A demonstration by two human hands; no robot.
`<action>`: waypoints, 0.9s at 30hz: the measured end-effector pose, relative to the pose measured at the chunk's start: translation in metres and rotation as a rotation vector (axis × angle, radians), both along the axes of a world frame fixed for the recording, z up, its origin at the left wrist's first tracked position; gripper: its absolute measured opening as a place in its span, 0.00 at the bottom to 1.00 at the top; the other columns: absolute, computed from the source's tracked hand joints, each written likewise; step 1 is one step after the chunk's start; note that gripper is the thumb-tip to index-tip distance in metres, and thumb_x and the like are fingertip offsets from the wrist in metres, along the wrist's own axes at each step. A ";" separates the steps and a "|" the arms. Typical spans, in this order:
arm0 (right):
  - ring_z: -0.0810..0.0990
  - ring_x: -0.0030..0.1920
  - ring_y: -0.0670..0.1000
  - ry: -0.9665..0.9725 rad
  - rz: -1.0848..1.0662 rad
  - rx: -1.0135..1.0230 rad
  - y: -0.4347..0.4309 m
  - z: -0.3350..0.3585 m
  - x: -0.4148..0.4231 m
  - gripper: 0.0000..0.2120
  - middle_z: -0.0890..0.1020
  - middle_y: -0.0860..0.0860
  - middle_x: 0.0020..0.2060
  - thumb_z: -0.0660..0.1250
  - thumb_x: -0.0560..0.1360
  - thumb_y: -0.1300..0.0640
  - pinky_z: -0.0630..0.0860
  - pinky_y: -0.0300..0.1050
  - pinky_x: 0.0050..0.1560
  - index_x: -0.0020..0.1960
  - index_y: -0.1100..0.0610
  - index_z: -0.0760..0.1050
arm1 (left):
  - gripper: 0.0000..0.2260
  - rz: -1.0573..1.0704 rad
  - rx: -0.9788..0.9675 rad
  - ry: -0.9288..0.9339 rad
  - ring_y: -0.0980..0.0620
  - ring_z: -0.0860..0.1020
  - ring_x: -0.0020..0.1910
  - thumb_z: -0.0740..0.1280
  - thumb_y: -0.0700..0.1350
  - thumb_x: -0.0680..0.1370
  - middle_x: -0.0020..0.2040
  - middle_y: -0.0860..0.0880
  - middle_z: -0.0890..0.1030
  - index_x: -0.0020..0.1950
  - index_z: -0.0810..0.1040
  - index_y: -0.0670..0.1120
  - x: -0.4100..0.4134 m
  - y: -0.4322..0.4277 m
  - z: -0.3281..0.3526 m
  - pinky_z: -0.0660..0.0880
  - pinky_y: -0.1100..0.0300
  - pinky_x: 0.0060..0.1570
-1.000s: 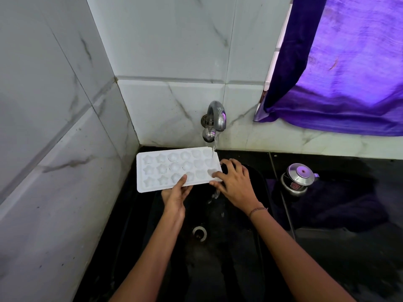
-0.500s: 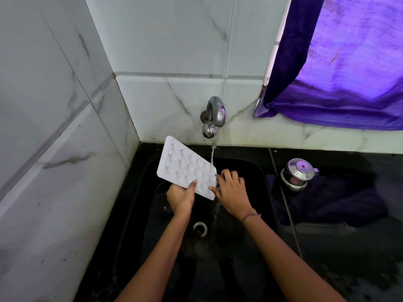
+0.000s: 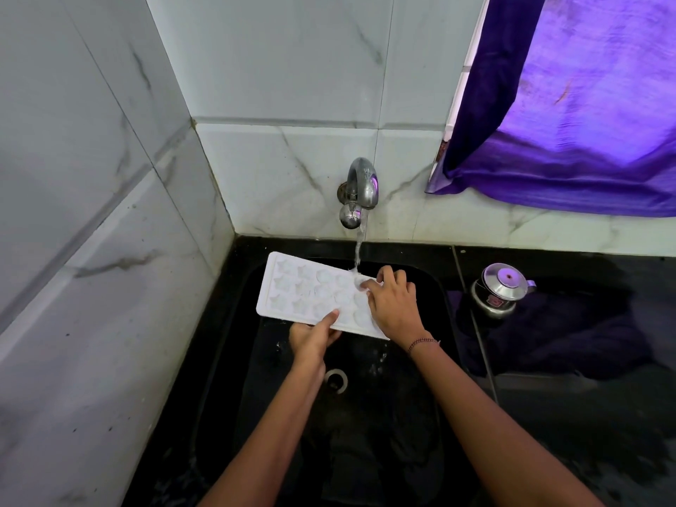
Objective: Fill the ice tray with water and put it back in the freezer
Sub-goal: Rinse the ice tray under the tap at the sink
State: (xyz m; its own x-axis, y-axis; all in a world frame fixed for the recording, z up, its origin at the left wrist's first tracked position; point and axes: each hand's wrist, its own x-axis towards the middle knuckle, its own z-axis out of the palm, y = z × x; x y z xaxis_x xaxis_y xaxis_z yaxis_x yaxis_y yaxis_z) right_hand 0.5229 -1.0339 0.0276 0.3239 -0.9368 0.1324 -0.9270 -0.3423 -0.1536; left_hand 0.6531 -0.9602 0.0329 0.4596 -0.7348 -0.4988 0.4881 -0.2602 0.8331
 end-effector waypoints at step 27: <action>0.69 0.61 0.57 -0.055 0.127 -0.139 -0.005 0.020 0.002 0.12 0.71 0.53 0.62 0.62 0.76 0.47 0.69 0.53 0.56 0.57 0.49 0.76 | 0.20 0.077 -0.094 0.231 0.47 0.81 0.44 0.71 0.33 0.71 0.55 0.41 0.80 0.62 0.74 0.39 0.012 -0.022 0.014 0.81 0.60 0.37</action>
